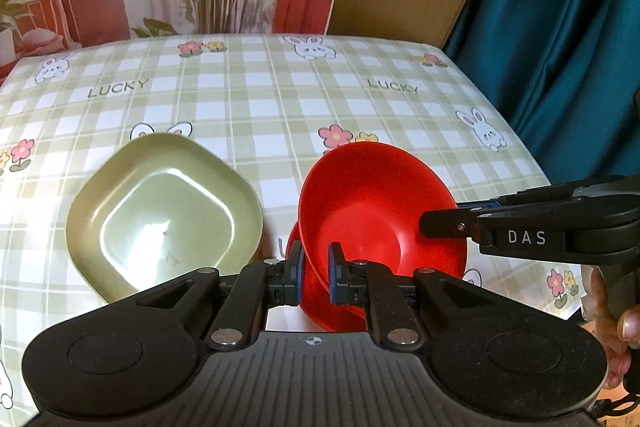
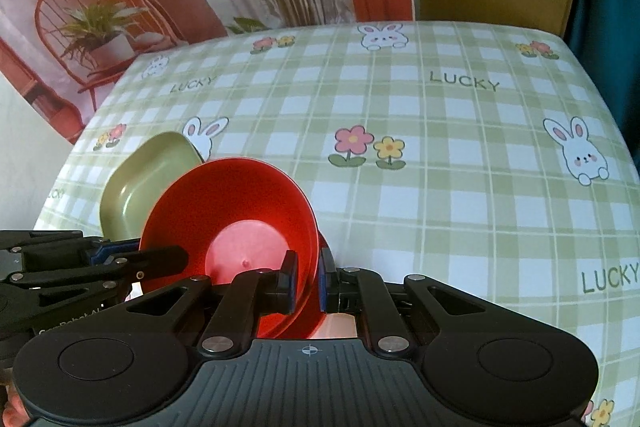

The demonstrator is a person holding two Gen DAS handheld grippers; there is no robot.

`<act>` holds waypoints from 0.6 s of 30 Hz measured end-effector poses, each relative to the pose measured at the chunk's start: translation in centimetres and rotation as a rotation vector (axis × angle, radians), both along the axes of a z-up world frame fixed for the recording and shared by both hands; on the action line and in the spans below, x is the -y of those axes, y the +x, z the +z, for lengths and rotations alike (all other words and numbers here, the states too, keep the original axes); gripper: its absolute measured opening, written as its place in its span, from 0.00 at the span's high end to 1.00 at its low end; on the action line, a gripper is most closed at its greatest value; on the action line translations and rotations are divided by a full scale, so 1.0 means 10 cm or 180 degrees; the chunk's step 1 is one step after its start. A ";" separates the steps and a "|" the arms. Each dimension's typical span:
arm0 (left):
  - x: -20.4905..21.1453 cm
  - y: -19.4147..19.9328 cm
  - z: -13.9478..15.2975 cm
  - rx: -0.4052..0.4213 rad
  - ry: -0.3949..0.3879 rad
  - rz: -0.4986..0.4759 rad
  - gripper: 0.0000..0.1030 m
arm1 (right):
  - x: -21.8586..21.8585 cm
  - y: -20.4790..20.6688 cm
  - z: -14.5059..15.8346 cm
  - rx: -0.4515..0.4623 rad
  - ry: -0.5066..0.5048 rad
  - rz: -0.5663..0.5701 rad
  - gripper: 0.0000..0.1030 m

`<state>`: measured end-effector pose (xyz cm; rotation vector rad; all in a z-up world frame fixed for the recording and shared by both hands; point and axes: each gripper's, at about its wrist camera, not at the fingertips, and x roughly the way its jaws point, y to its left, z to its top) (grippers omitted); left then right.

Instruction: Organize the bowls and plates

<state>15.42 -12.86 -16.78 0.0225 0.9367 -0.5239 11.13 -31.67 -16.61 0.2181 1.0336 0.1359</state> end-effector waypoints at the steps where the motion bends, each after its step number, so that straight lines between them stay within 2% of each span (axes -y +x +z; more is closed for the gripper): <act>1: 0.00 0.00 -0.01 -0.0015 0.0008 -0.0006 0.88 | 0.00 0.00 -0.01 -0.0012 -0.0002 -0.0001 0.90; 18: 0.05 0.00 -0.17 -0.0070 0.0082 -0.0033 0.88 | -0.02 0.04 -0.14 -0.0073 -0.0080 0.0019 0.89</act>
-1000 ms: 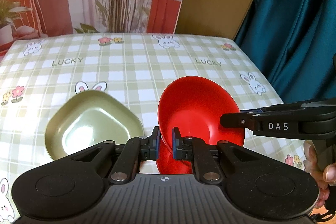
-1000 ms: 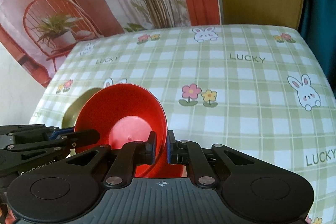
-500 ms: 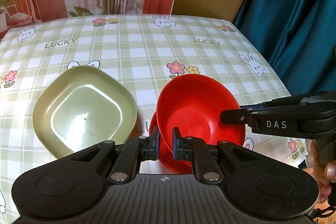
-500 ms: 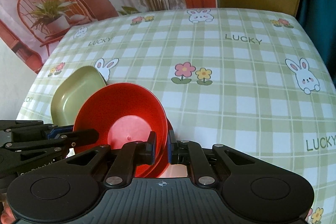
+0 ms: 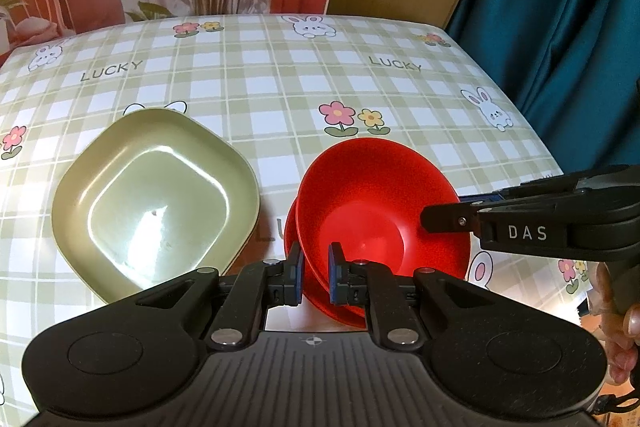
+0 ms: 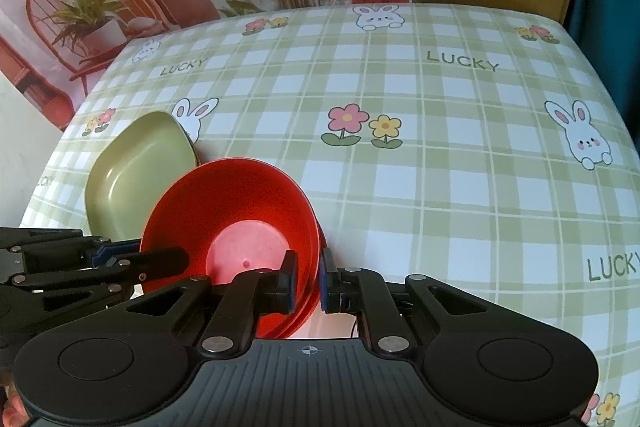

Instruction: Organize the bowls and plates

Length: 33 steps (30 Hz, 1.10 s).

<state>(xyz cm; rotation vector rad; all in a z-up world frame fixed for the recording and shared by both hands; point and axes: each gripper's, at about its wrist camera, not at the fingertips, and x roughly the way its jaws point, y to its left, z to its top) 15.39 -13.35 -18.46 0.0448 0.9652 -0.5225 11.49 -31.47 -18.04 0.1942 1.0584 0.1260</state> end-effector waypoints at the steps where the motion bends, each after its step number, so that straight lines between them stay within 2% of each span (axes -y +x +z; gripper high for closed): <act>1: 0.00 0.00 0.00 0.0004 0.0004 -0.0008 0.88 | 0.00 0.01 0.00 0.0003 -0.0004 0.0002 0.89; 14: 0.01 -0.01 -0.02 0.0046 0.0005 -0.0095 0.87 | -0.04 0.02 -0.01 0.0007 -0.0123 0.0070 0.85; 33: -0.05 0.00 -0.02 0.0043 -0.0026 -0.0077 0.78 | -0.06 0.03 -0.01 -0.0005 -0.0187 0.0107 0.83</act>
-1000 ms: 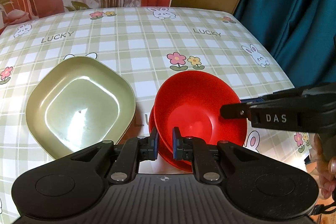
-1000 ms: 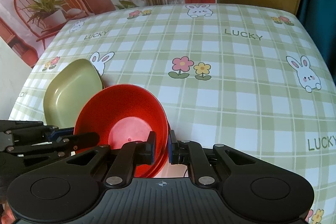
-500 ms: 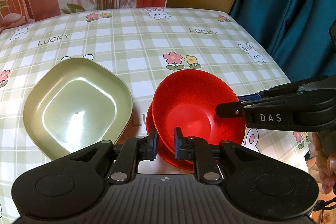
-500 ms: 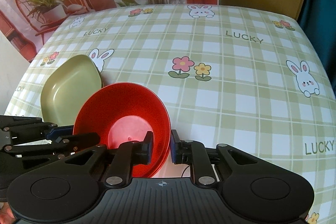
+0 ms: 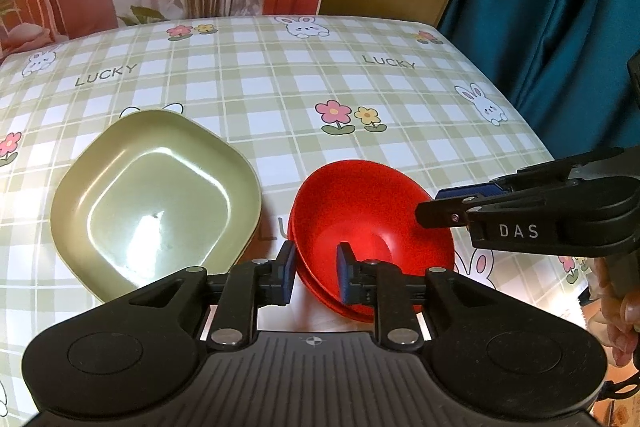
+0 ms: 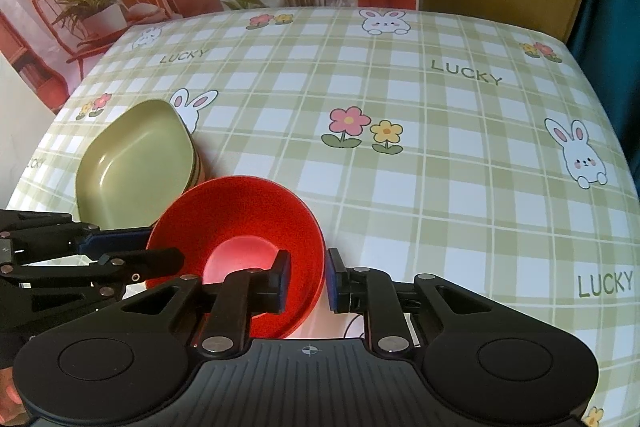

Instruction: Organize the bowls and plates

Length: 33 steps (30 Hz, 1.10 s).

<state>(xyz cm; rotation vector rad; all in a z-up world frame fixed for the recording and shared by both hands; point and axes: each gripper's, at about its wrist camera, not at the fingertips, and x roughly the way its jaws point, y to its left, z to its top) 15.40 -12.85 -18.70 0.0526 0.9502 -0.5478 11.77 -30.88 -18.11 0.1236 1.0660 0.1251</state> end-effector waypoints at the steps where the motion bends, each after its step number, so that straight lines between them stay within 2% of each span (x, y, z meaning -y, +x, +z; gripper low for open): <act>1: 0.00 0.00 0.00 -0.0001 -0.0002 0.0008 0.78 | 0.00 0.00 0.00 0.0001 -0.0003 0.0001 0.82; 6: -0.06 -0.01 0.03 0.0007 -0.0103 0.0058 0.76 | 0.00 -0.03 0.04 0.0084 -0.0016 0.0017 0.83; 9: -0.11 0.00 0.06 0.0059 -0.0204 0.0109 0.70 | -0.01 -0.08 0.08 0.0251 -0.0003 0.0050 0.83; 20: -0.37 -0.15 0.03 0.0251 -0.0628 0.0517 0.70 | 0.02 -0.42 -0.08 0.0929 0.0052 -0.0221 0.82; 23: -0.38 -0.20 0.00 0.0323 -0.0629 0.0579 0.70 | 0.03 -0.52 -0.15 0.1074 0.0152 -0.0328 0.82; 26: -0.36 -0.25 -0.03 0.0407 -0.0568 0.0584 0.70 | 0.04 -0.58 -0.22 0.1183 0.0104 -0.0436 0.82; 33: -0.30 -0.32 -0.10 0.0437 -0.0519 0.0472 0.70 | 0.09 -0.58 -0.32 0.1237 0.0240 -0.0535 0.82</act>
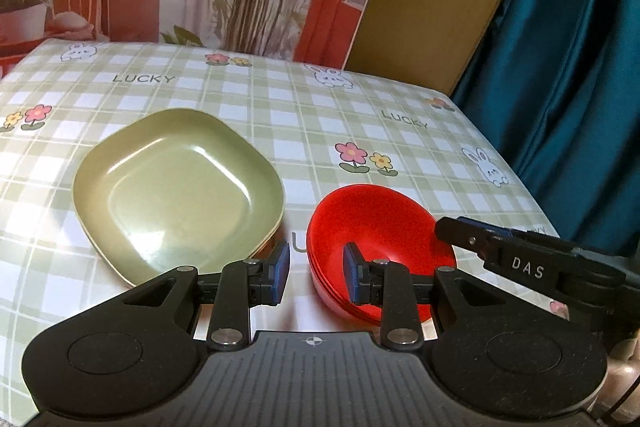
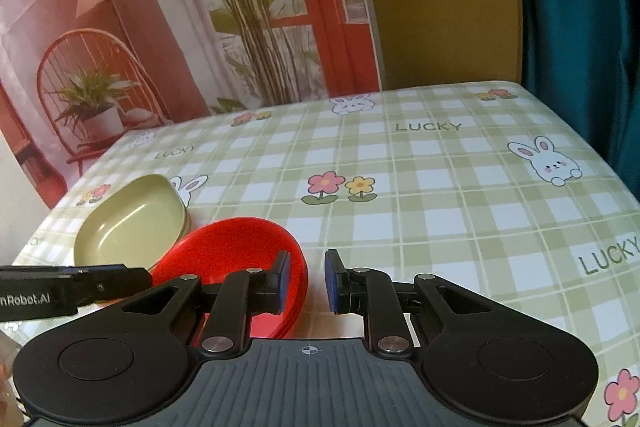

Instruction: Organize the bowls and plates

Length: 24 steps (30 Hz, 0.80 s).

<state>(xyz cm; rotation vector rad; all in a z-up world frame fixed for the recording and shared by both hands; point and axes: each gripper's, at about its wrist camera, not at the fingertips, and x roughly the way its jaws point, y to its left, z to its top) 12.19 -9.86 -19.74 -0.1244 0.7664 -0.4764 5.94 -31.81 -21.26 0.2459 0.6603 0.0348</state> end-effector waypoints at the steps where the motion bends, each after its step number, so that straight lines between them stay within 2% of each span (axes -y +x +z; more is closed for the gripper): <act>1: 0.00 0.00 -0.01 0.0013 -0.0005 0.0010 0.70 | 0.01 0.01 -0.02 0.0004 0.0027 -0.0004 0.82; 5: -0.01 0.00 -0.07 -0.0020 -0.0059 0.0022 0.70 | 0.00 0.02 -0.11 -0.0036 0.0110 -0.0012 0.82; 17: 0.09 0.08 -0.20 -0.0166 0.0003 -0.0035 0.71 | 0.01 0.00 -0.24 -0.0072 0.0314 0.0051 0.83; 24: 0.09 0.10 -0.23 -0.0197 -0.0016 -0.0039 0.81 | 0.02 0.01 -0.26 -0.0079 0.0419 0.0086 0.85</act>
